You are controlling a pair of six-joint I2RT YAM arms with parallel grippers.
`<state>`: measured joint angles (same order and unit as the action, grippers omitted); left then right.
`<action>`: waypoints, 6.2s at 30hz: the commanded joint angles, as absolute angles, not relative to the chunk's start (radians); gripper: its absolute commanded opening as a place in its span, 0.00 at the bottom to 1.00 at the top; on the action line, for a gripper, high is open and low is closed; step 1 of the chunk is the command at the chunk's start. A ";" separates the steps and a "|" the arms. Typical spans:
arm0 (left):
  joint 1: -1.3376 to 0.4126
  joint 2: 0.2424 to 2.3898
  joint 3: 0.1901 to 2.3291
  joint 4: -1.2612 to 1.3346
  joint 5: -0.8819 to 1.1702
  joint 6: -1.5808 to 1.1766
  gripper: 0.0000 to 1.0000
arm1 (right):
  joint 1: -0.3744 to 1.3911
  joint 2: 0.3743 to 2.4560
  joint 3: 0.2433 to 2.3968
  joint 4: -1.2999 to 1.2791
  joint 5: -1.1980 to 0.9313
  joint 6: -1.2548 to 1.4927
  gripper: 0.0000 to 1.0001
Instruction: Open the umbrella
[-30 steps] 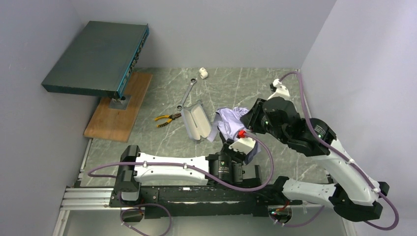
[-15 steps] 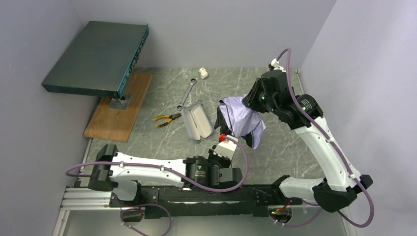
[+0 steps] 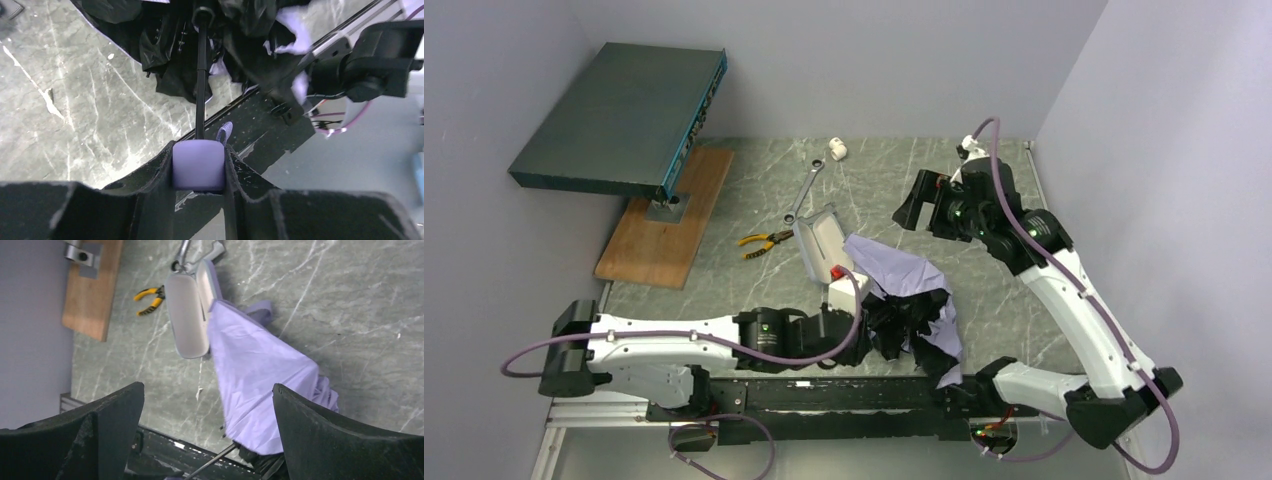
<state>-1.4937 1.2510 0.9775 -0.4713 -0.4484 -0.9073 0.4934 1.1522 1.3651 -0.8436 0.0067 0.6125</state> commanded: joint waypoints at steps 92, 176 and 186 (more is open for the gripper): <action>-1.313 1.360 0.903 0.285 -0.269 -0.875 0.15 | 0.862 0.842 1.014 -0.676 0.175 1.025 0.00; -1.287 1.443 0.604 1.646 -0.077 -1.327 0.01 | 0.861 0.647 0.855 -0.358 0.350 1.024 0.00; -1.295 1.210 0.628 0.900 -0.098 -1.156 0.76 | 0.866 0.695 0.949 -0.618 0.287 1.059 0.00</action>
